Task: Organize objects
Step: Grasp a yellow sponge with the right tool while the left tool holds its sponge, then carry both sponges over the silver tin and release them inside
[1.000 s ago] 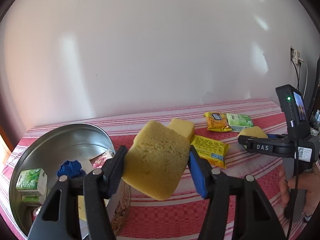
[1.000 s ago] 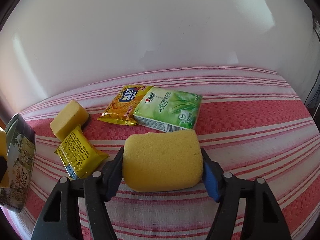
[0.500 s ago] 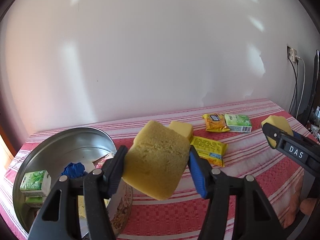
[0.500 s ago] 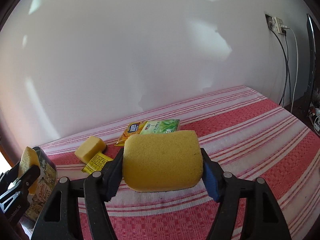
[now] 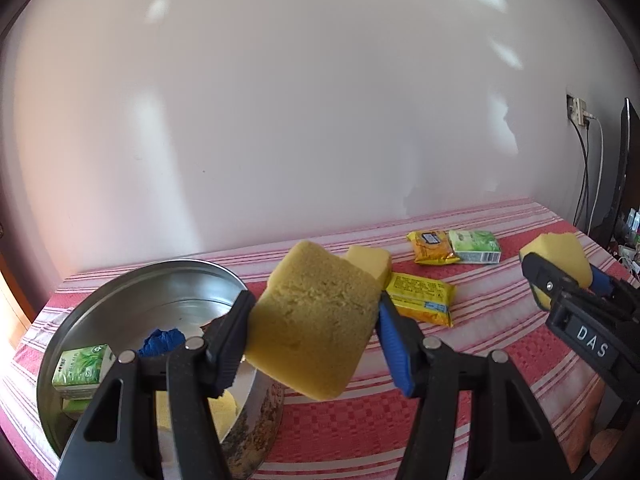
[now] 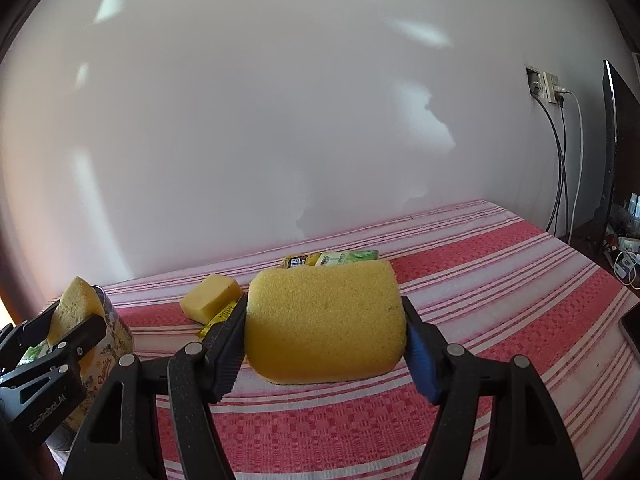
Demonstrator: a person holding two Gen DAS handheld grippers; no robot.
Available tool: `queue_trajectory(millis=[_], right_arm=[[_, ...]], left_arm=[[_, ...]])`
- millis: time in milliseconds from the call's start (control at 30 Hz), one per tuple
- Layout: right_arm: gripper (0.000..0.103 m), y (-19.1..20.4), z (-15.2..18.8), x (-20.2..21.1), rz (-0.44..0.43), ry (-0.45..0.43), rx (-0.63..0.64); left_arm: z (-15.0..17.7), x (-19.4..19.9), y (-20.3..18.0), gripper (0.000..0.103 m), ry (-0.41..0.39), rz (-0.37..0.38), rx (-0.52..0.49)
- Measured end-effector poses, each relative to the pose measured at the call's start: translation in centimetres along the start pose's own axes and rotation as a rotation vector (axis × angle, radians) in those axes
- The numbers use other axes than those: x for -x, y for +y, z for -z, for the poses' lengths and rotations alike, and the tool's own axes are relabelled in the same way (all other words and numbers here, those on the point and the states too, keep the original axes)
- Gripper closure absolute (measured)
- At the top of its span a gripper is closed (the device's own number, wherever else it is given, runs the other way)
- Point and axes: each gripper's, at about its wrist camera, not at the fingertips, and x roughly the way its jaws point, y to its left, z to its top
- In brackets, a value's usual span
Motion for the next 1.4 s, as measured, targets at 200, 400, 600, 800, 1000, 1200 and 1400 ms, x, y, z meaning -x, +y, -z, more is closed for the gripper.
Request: queue_trajectory(millis=[200, 400, 600, 800, 1000, 1200, 1400], right_arm=[[0.032, 2.2, 0.3, 1.0, -0.026, -0.009, -0.005], [0.032, 4.6, 0.5, 1.4, -0.066, -0.024, 0.023], [0.032, 8.0, 0.6, 2.3, -0.122, -0.042, 0.056], [0.032, 10.8, 0.3, 2.7, -0.177, -0.054, 0.076], [0.032, 12.9, 0.0, 2.8, -0.214, -0.059, 0.086], [0.032, 14.9, -0.2, 2.8, -0.246, -0.06, 0.068], [0.032, 18.2, -0.1, 1.9, -0.28, -0.043, 0.093]], left_arm=[[0.0, 0.5, 1.6, 0.043, -0.013, -0.011, 0.013], [0.0, 1.0, 3.8, 0.043, -0.02, -0.03, 0.037], [0.0, 1.0, 5.9, 0.043, -0.025, -0.064, 0.052], [0.0, 1.4, 7.6, 0.043, -0.029, -0.089, 0.078], [-0.2, 2.4, 9.1, 0.043, -0.032, -0.116, 0.114], [-0.2, 2.3, 11.2, 0.043, -0.028, -0.156, 0.134], [-0.1, 1.9, 14.1, 0.043, -0.005, -0.203, 0.171]])
